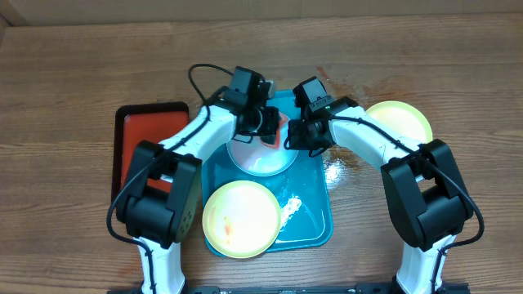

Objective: Clean dirty plates on tray and stack at the side
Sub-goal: 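Scrub the white plate with the sponge in the left gripper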

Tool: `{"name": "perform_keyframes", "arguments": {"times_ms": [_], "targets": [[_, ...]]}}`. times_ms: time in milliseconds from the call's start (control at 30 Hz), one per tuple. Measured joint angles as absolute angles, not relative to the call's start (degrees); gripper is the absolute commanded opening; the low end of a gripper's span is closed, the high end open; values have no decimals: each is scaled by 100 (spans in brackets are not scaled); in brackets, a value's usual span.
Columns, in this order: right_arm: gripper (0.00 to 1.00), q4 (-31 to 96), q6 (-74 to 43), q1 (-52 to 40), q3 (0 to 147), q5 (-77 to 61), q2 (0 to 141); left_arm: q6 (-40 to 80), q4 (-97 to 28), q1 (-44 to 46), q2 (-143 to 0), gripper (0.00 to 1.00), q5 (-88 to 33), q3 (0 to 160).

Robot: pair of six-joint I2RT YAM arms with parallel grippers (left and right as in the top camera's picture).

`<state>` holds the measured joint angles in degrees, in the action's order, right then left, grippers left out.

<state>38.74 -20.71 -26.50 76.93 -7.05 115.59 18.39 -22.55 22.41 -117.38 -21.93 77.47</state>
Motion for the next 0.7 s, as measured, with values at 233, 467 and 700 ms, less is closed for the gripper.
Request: {"name": "perform_keyframes", "arguments": {"times_ms": [233,467,700], "targets": [[4,3905,-2069,-2650,7693,-696,11559,2215,-2073,2270,-12160,4,-3013,7762],[4,3900,-2036,-2663,7693,-722,11559,2556,-2580,2117,-12215,4,-3061,7964],[4,3868,-1984,-2698,7693,-749,11559,2674,-3972,2115,-12217,4,-1439,8670]]}}
